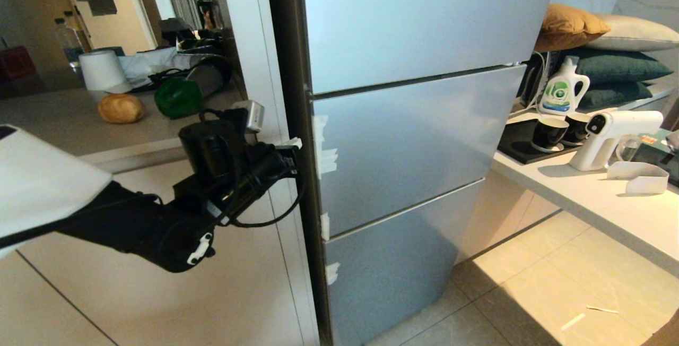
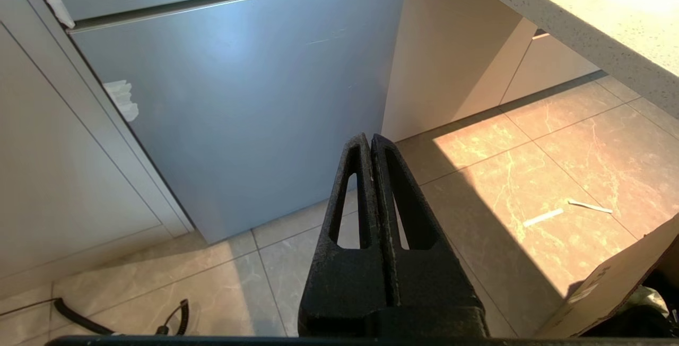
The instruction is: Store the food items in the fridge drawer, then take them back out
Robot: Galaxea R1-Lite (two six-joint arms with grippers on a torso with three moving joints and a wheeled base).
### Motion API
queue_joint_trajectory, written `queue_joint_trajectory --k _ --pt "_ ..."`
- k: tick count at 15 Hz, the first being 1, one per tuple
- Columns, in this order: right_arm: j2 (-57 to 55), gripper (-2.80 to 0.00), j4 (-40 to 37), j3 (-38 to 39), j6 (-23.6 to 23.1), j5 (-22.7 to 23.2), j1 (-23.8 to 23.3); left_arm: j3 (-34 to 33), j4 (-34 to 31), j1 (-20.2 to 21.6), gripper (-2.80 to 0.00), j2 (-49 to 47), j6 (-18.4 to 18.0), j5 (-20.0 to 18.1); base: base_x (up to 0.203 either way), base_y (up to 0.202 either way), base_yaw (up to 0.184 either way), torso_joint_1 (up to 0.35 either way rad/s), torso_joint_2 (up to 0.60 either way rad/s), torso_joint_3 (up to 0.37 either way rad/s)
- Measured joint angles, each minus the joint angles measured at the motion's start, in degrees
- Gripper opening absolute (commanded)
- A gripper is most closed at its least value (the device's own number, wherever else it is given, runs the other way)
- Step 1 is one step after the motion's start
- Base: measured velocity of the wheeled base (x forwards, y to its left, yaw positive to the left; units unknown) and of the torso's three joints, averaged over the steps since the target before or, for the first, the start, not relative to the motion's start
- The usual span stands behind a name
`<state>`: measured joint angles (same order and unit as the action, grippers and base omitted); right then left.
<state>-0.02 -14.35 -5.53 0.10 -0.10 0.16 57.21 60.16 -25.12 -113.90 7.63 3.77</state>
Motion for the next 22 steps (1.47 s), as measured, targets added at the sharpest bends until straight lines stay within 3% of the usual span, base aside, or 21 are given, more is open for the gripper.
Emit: queue_joint_trajectory --k 6,22 --pt "0.0 -2.80 0.0 0.0 0.1 -0.1 0.0 4.8 0.0 -0.4 -2.80 -3.0 -0.2 5.0 0.000 0.000 0.000 0.000 0.00 0.000" --pt "0.0 -2.80 0.0 0.0 0.3 0.0 0.0 10.6 0.1 -1.9 -2.80 -7.3 -0.1 3.9 0.000 0.000 0.000 0.000 0.00 0.000"
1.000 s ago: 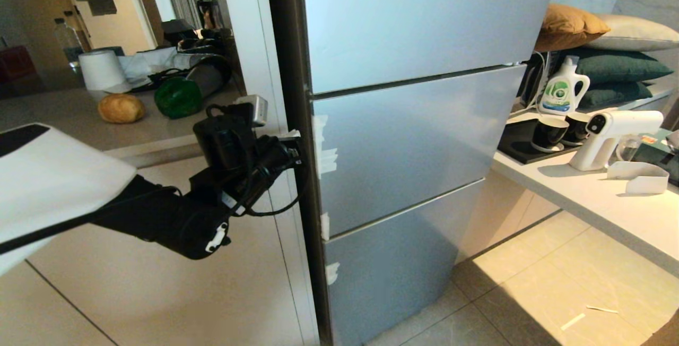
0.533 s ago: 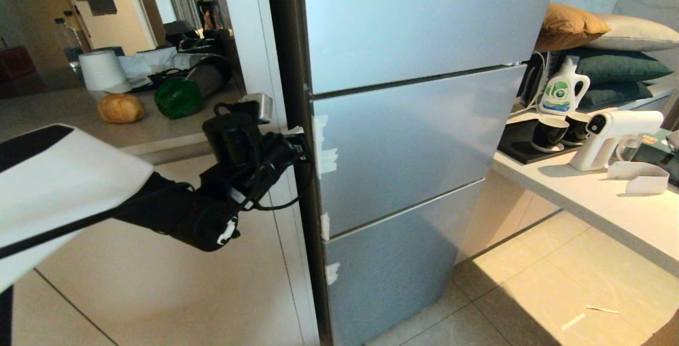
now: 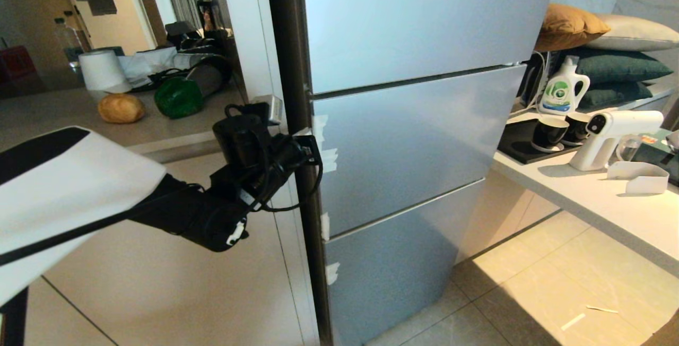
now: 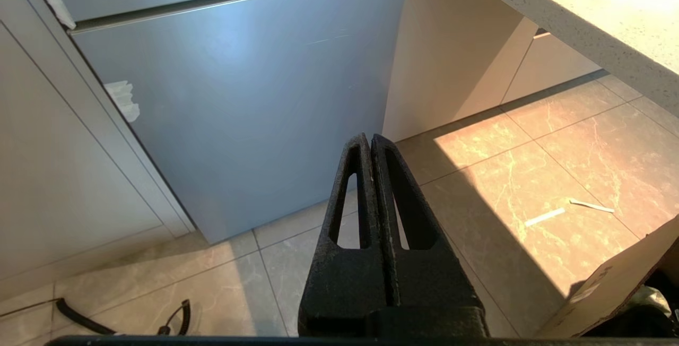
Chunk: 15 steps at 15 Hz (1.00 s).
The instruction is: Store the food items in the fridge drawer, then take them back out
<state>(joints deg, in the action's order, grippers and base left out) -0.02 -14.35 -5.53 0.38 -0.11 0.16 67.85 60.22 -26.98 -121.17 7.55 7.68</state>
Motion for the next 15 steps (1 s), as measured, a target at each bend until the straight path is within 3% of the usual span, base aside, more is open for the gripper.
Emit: queue_joint_trajectory --k 12,15 --pt "0.0 -2.80 0.0 0.0 0.0 0.0 0.0 0.2 0.1 -0.2 -2.80 -1.2 0.4 0.3 0.000 0.000 0.000 0.000 0.00 0.000" --pt "0.0 -2.80 0.0 0.0 0.0 0.0 0.0 -0.6 3.7 -0.6 -2.80 -1.6 0.4 0.1 0.000 0.000 0.000 0.000 0.00 0.000"
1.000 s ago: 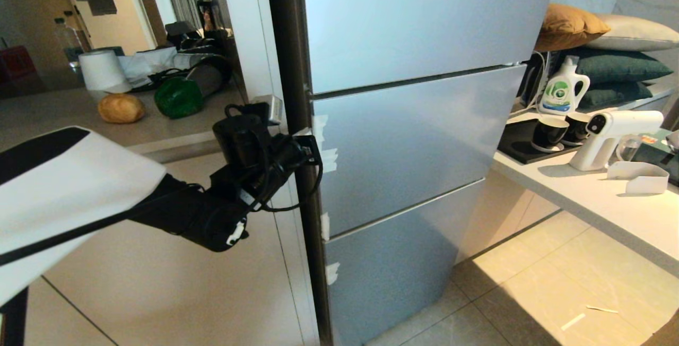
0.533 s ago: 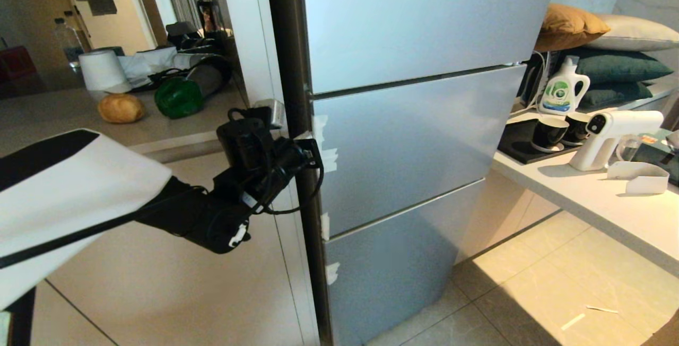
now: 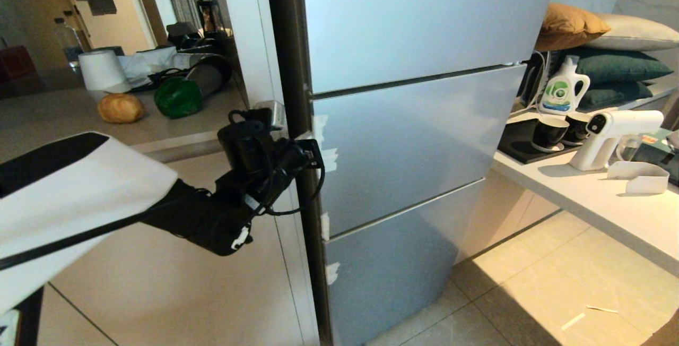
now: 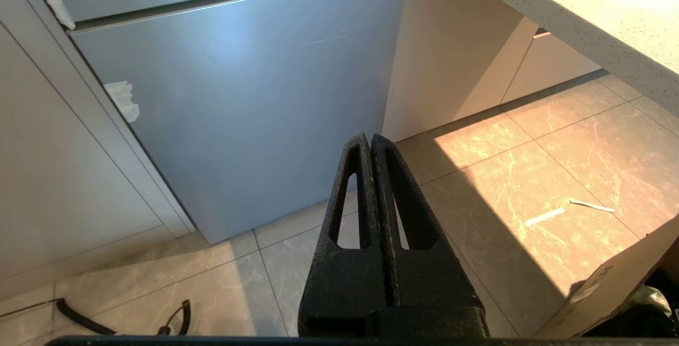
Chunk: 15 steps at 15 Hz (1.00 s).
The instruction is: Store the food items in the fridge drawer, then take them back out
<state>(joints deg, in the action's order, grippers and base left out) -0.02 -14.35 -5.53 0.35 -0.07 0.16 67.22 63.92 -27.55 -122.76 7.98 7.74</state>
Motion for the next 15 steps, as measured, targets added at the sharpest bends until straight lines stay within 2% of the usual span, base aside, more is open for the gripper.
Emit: queue_joint_trajectory --k 2,6,15 --pt "0.0 -2.80 0.0 0.0 0.0 0.0 0.0 -0.9 3.2 -0.4 -2.80 0.0 -0.2 0.0 0.000 0.000 0.000 0.000 0.00 0.000" --pt "0.0 -2.80 0.0 0.0 0.0 0.0 0.0 -1.8 3.6 -1.0 -2.80 -0.1 -0.2 -0.1 0.000 0.000 0.000 0.000 0.00 0.000" --pt "0.0 -2.80 0.0 0.0 0.0 0.0 0.0 -2.3 4.7 -2.2 -2.80 -0.5 0.1 -4.7 0.000 0.000 0.000 0.000 0.00 0.000"
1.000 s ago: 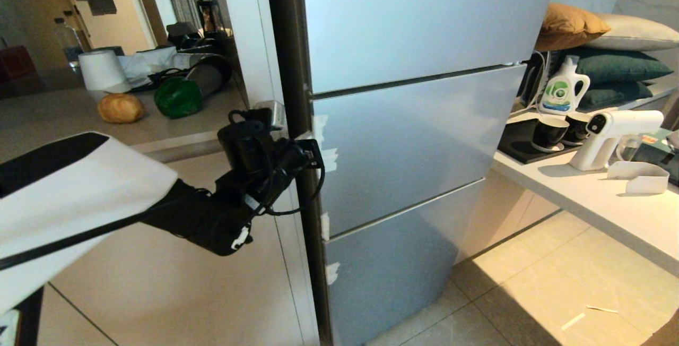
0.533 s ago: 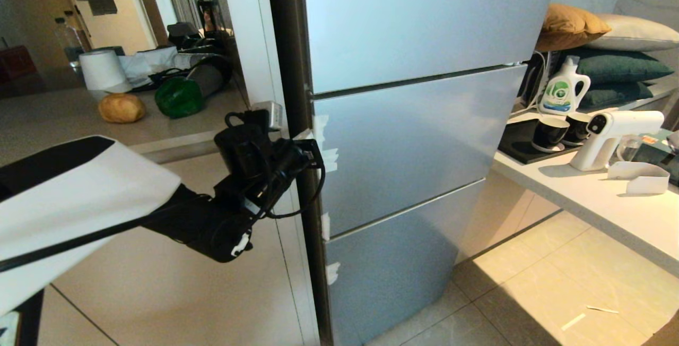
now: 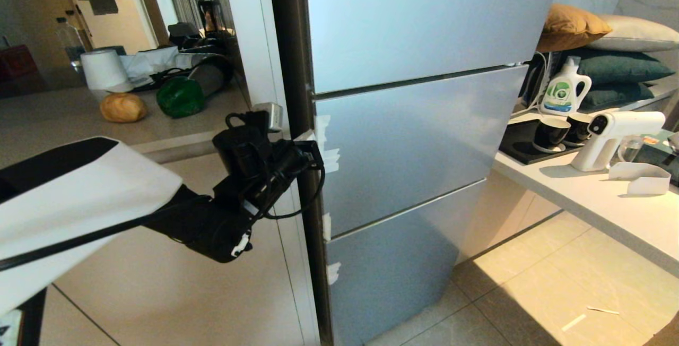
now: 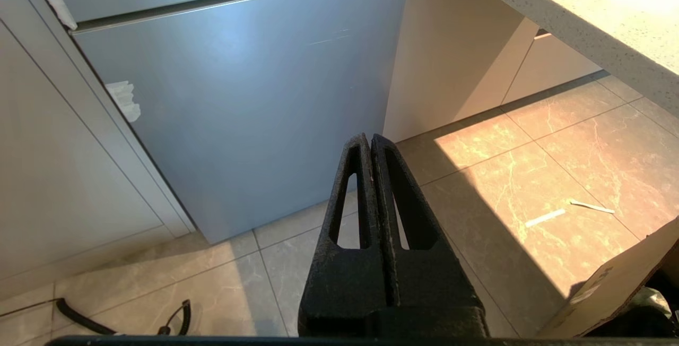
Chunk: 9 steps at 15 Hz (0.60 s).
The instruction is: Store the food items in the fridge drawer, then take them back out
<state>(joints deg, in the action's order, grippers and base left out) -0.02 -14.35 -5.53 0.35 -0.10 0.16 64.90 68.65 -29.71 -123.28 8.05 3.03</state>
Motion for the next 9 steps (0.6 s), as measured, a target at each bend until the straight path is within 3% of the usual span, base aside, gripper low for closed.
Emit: queue_joint_trajectory --k 9 --pt "0.0 -2.80 0.0 0.0 0.0 0.0 0.0 -5.7 6.1 -1.0 -2.80 0.4 -0.1 -5.5 0.000 0.000 0.000 0.000 0.00 0.000"
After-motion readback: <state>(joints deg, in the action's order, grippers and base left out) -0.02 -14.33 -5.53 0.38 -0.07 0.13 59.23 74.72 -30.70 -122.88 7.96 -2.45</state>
